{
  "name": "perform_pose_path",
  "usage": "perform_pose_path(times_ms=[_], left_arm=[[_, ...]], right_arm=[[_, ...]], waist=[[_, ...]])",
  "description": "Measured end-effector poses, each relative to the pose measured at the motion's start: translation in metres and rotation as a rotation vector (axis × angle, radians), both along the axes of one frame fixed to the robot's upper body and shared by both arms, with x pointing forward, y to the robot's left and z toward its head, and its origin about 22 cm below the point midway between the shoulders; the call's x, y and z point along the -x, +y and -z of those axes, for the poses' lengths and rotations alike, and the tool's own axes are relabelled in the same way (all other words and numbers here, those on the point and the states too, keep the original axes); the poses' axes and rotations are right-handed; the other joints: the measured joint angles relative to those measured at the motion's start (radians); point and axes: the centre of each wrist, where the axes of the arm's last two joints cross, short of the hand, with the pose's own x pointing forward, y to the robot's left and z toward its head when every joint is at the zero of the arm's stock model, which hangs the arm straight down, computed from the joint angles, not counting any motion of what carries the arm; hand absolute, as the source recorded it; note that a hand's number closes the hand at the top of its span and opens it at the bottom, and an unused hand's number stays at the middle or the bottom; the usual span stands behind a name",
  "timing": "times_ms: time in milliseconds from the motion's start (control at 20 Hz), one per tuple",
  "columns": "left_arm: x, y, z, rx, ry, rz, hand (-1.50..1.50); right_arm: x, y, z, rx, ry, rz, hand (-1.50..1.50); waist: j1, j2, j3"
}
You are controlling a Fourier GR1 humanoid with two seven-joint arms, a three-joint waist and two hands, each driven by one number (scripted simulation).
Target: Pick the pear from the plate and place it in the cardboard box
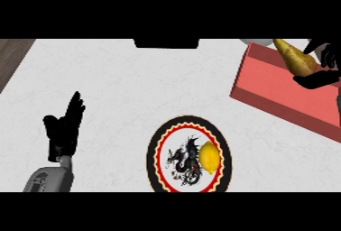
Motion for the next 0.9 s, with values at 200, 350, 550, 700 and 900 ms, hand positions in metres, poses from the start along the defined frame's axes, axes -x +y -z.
perform_pose_path(times_ms=[200,350,550,700,900], left_arm=[[0.003,0.002,0.003,0.000,-0.002,0.007,0.00],[0.004,0.002,0.006,-0.002,0.002,0.008,0.00],[0.007,0.000,0.006,-0.001,0.001,0.005,0.00],[0.008,-0.001,0.005,-0.002,-0.004,-0.001,0.00],[0.007,0.000,0.003,-0.003,-0.001,-0.004,0.00]], right_arm=[[-0.015,-0.008,0.019,-0.109,0.041,-0.007,-1.50],[-0.019,-0.022,0.027,-0.193,0.028,-0.032,-1.50],[-0.021,-0.032,0.031,-0.338,-0.043,-0.109,-1.50],[-0.018,-0.045,0.033,-0.484,-0.098,-0.156,-1.50],[-0.007,-0.069,0.039,-0.663,-0.158,-0.167,-1.50]], waist=[[0.006,0.002,0.001],[0.009,0.004,0.001],[0.008,0.003,0.002],[0.003,0.001,0.002],[-0.003,0.000,0.002]])
